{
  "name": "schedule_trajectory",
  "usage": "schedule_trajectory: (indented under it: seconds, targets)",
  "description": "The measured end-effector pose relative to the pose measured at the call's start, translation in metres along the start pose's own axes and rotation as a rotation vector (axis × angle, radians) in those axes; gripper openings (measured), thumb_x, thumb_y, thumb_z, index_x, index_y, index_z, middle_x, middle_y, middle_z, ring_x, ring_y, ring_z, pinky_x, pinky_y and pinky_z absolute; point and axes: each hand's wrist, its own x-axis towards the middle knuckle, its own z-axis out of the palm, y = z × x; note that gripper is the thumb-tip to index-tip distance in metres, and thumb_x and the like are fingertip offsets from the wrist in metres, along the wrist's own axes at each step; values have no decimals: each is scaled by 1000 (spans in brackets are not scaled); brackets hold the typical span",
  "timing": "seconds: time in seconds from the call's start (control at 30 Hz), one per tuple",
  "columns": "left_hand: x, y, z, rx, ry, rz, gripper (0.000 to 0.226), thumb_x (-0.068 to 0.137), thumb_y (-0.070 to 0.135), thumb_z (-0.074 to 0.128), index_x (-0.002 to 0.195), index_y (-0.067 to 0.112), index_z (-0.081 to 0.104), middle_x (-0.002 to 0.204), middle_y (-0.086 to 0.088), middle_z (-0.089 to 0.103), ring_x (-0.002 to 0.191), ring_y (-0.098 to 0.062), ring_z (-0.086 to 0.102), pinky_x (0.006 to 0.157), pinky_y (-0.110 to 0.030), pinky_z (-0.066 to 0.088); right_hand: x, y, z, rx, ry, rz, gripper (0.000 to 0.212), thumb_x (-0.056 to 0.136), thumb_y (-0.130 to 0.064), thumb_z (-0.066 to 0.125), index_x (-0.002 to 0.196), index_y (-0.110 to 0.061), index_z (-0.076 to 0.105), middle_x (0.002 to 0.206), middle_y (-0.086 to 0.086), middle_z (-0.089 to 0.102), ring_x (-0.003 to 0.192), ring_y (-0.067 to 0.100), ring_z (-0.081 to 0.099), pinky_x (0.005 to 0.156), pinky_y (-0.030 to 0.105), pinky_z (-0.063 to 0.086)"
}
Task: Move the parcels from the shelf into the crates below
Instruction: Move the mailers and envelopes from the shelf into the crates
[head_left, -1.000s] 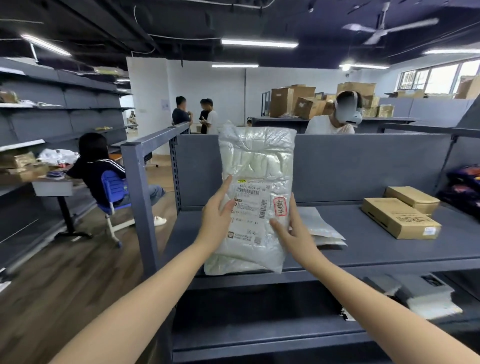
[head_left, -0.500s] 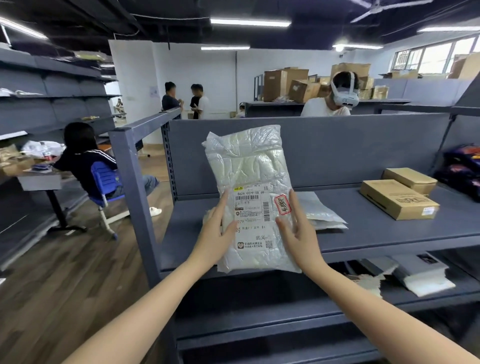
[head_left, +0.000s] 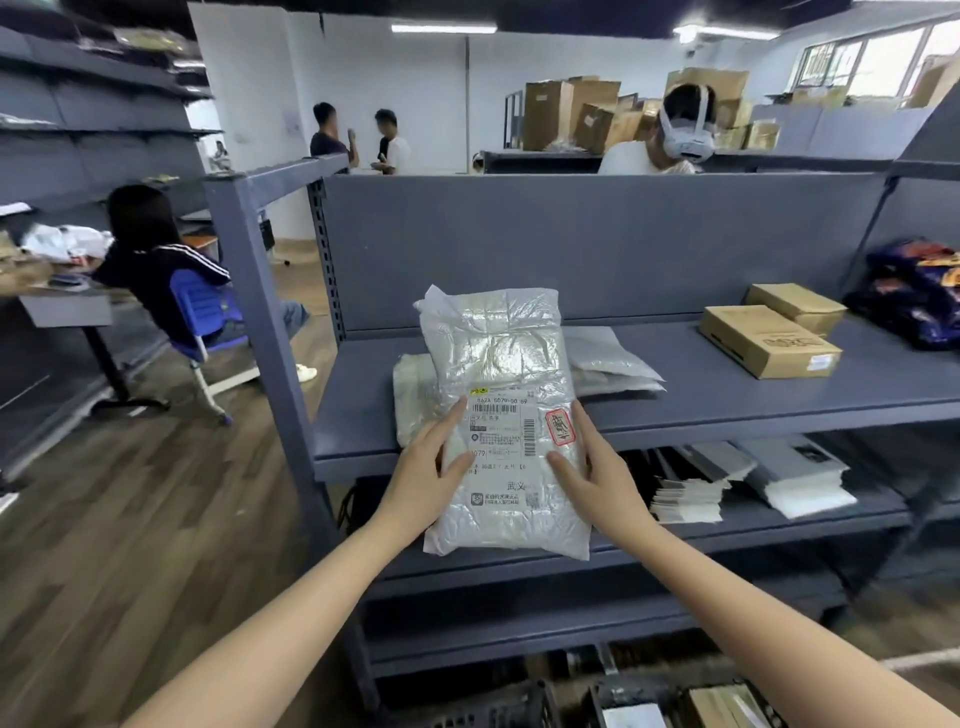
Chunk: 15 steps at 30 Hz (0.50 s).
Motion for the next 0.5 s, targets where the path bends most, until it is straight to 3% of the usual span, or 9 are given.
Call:
schedule_trajectory:
  seconds: [0.1, 0.17, 0.23, 0.37, 0.5]
  targets:
    - [-33, 5, 13, 19, -31, -65, 63, 92, 11, 57, 144, 35, 29, 131, 11, 42, 123, -1, 38, 107, -22, 31, -32, 5, -5, -17, -83, 56, 62, 96, -22, 52, 139, -38, 11, 124, -43, 21, 111, -28, 28, 91, -6, 21]
    - [-57, 8, 21, 29, -63, -109, 64, 93, 14, 58, 146, 32, 27, 126, 15, 41, 120, 1, 38, 101, -16, 29, -54, 12, -8, -40, -145, 103, 69, 96, -28, 52, 150, -24, 10, 137, -29, 22, 127, -9, 26, 102, 10, 23]
    - [-80, 9, 27, 67, -103, -138, 66, 93, 18, 58, 147, 33, 24, 123, 17, 40, 116, 2, 39, 96, -13, 28, -76, 21, -12, -73, -194, 112, 72, 95, -31, 52, 152, -21, 8, 148, -16, 29, 136, 4, 30, 106, 22, 28]
    - [-124, 3, 40, 188, -154, -170, 68, 92, 23, 59, 147, 35, 21, 94, 18, 42, 81, 4, 44, 76, -11, 33, -116, 38, -11, -155, -277, 176, 77, 93, -34, 54, 152, -27, 5, 136, 5, 48, 119, 22, 50, 97, 34, 41]
    - [-160, -13, 53, 293, -218, -229, 73, 91, 29, 61, 149, 36, 16, 107, 9, 46, 93, -3, 43, 81, -16, 35, -148, 58, -1, -165, -380, 230, 77, 92, -35, 55, 152, -30, 7, 128, 1, 51, 106, 13, 52, 89, 27, 42]
